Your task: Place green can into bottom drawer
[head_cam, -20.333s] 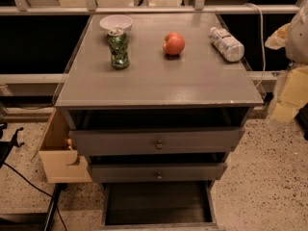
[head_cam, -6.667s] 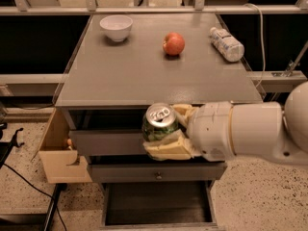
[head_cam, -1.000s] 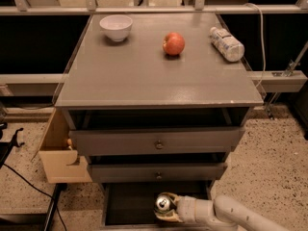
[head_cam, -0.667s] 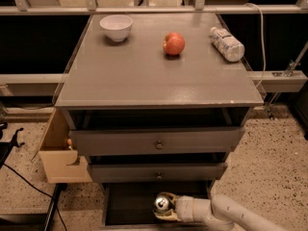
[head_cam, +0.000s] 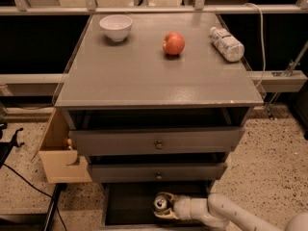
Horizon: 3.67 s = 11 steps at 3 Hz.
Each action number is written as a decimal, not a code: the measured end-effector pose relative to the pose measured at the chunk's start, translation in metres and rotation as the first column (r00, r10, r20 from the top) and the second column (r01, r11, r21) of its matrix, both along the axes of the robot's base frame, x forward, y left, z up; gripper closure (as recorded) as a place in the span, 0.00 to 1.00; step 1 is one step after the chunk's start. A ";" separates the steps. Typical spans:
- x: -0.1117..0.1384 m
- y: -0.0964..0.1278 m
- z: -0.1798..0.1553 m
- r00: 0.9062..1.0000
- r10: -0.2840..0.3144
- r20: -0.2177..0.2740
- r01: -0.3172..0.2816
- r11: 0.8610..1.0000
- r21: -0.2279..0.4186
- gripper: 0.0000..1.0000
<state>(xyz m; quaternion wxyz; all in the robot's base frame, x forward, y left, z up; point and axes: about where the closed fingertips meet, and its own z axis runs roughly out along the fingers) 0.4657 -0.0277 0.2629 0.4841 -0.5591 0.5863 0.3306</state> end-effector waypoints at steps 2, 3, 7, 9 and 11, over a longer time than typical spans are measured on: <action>0.020 0.003 -0.032 1.000 -0.007 0.000 0.007 1.000 -0.021 1.00; 0.044 0.018 -0.066 1.000 -0.009 -0.020 0.008 1.000 -0.019 1.00; 0.051 0.020 -0.099 1.000 0.003 -0.002 -0.003 1.000 0.009 1.00; 0.064 0.028 -0.111 0.999 0.021 -0.040 -0.022 0.999 -0.025 1.00; 0.064 0.028 -0.108 0.999 0.021 -0.041 -0.022 0.999 -0.026 0.81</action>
Offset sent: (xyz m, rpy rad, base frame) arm 0.0332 0.0002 -0.0489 -0.0381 0.0000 -0.0201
